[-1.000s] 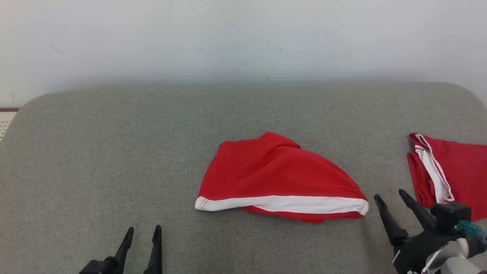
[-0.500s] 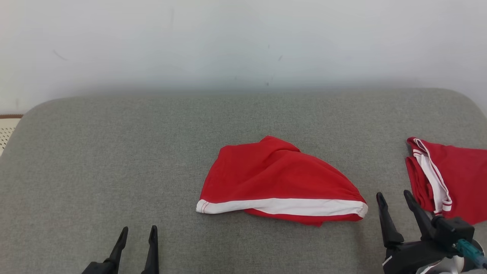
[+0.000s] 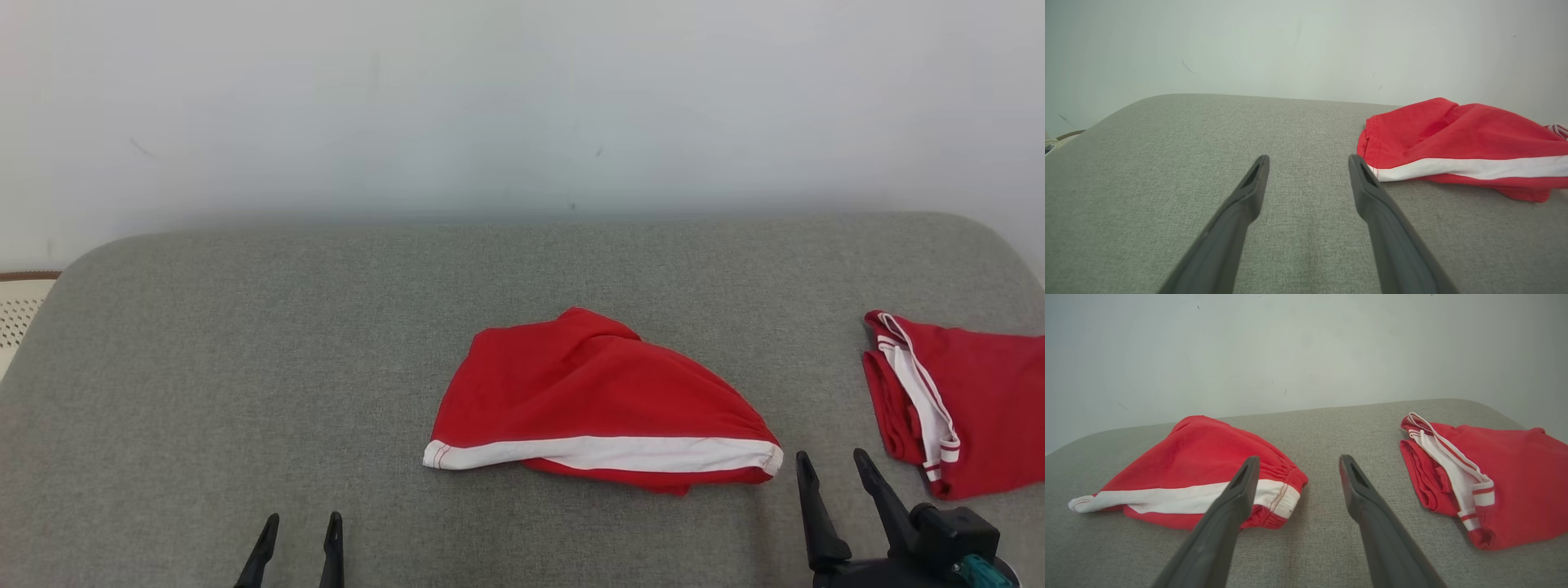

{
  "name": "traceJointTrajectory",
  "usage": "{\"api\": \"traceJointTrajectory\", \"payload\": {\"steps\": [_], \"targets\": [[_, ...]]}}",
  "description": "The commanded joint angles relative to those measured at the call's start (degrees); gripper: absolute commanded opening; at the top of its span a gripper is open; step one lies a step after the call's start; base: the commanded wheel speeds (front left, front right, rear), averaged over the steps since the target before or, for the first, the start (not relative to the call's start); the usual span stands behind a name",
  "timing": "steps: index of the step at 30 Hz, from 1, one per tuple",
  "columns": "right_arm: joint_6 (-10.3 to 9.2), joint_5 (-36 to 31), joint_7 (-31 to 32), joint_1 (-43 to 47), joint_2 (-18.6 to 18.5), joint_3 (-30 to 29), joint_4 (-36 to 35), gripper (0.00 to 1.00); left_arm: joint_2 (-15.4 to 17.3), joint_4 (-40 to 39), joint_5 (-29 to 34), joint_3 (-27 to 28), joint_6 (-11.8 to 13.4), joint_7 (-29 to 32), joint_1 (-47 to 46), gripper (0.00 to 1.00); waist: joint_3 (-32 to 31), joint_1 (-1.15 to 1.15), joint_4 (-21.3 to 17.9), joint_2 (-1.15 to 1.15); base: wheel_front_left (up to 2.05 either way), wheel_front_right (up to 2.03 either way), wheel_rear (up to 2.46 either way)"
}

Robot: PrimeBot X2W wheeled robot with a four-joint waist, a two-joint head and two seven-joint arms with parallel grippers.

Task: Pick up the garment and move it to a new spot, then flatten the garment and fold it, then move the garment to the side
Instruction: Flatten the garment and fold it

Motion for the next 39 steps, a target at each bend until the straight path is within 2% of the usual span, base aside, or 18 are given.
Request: {"api": "traceJointTrajectory", "payload": {"steps": [1,10,18,39], "targets": [[-0.05,-0.53,0.01,1.27,0.41,-0.18,-0.24,1.0,0.05,-0.01,0.55,-0.01,0.35,-0.18,1.23,1.0,-0.14,0.0,-0.09,0.0,0.0,0.0,0.0],[-0.05,-0.13,0.01,0.74,0.43,0.01,-0.39,1.0,0.05,0.12,0.33,-0.49,0.64,-0.18,1.17,1.0,0.17,0.0,-0.24,0.0,0.0,0.0,0.0],[-0.05,1.09,0.01,-0.25,0.03,1.02,0.44,1.0,0.05,-0.21,-0.41,-1.48,-0.21,-0.18,-0.19,1.0,1.53,0.0,-0.08,0.0,0.0,0.0,0.0],[-0.06,7.85,0.02,-6.26,2.54,1.29,5.04,0.98,0.06,-0.52,-0.56,-4.24,-0.45,-0.18,-4.89,1.0,10.65,0.0,1.58,0.0,0.0,0.0,0.0]]}}
